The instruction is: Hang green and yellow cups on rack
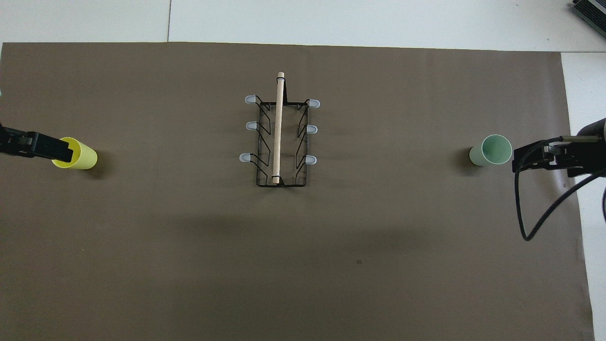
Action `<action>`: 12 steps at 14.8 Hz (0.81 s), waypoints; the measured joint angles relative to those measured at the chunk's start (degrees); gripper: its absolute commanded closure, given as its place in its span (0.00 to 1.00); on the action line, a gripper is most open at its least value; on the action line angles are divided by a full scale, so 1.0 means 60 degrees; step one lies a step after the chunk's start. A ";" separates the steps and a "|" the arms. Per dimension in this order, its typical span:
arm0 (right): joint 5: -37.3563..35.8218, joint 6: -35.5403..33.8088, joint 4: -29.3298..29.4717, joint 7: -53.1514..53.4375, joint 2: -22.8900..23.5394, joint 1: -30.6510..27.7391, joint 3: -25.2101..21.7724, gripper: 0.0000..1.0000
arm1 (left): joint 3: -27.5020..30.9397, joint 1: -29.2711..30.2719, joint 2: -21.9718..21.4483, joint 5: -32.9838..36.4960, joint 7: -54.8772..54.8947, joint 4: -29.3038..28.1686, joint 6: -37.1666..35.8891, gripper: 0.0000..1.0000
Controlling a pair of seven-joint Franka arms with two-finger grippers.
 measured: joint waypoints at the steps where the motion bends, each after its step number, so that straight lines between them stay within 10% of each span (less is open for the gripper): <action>1: 0.0000 0.0000 0.0000 0.0000 0.0000 0.0000 0.0000 0.00 | 0.0002 0.0000 -0.0011 -0.0006 -0.0023 -0.0014 0.0007 0.00; 12: 0.0019 -0.0041 -0.0009 -0.0019 -0.0017 0.0037 0.0021 0.00 | -0.0006 -0.0001 -0.0043 -0.0020 -0.0064 -0.0128 -0.0040 0.00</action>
